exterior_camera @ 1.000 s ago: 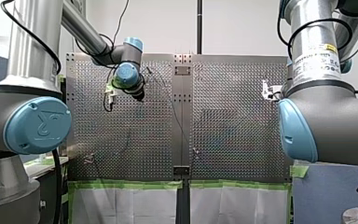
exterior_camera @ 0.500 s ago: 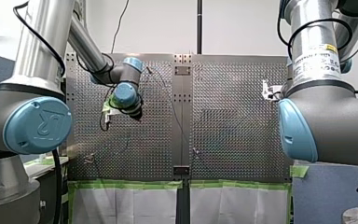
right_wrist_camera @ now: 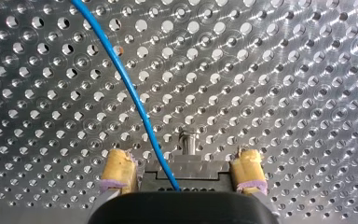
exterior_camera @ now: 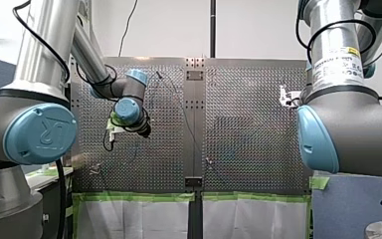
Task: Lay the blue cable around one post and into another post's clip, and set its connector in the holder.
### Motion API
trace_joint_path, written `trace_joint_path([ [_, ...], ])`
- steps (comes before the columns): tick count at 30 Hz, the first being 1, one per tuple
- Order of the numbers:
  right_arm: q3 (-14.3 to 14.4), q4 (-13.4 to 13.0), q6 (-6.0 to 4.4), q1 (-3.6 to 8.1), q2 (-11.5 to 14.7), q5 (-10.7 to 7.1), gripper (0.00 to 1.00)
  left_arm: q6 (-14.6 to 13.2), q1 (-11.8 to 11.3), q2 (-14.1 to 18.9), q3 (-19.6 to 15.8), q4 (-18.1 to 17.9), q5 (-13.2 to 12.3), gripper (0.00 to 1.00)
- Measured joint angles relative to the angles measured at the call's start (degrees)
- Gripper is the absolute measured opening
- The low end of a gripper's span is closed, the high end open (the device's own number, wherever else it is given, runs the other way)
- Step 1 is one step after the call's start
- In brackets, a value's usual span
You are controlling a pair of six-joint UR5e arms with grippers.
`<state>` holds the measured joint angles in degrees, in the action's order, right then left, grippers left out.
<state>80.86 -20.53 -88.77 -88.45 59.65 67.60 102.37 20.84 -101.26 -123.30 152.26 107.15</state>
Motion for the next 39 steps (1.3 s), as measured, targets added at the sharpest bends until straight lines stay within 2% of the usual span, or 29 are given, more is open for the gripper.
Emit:
trace_joint_path([
  [11,0.0,0.1,0.0,-0.1,0.0,0.0,1.0,-0.5,0.0,-0.2,-5.5,-5.5,-2.3,1.0],
  [39,0.0,-0.7,-0.05,-0.1,0.0,0.0,1.0,-1.0,-0.3,-0.2,-20.1,-20.1,-2.6,1.0],
])
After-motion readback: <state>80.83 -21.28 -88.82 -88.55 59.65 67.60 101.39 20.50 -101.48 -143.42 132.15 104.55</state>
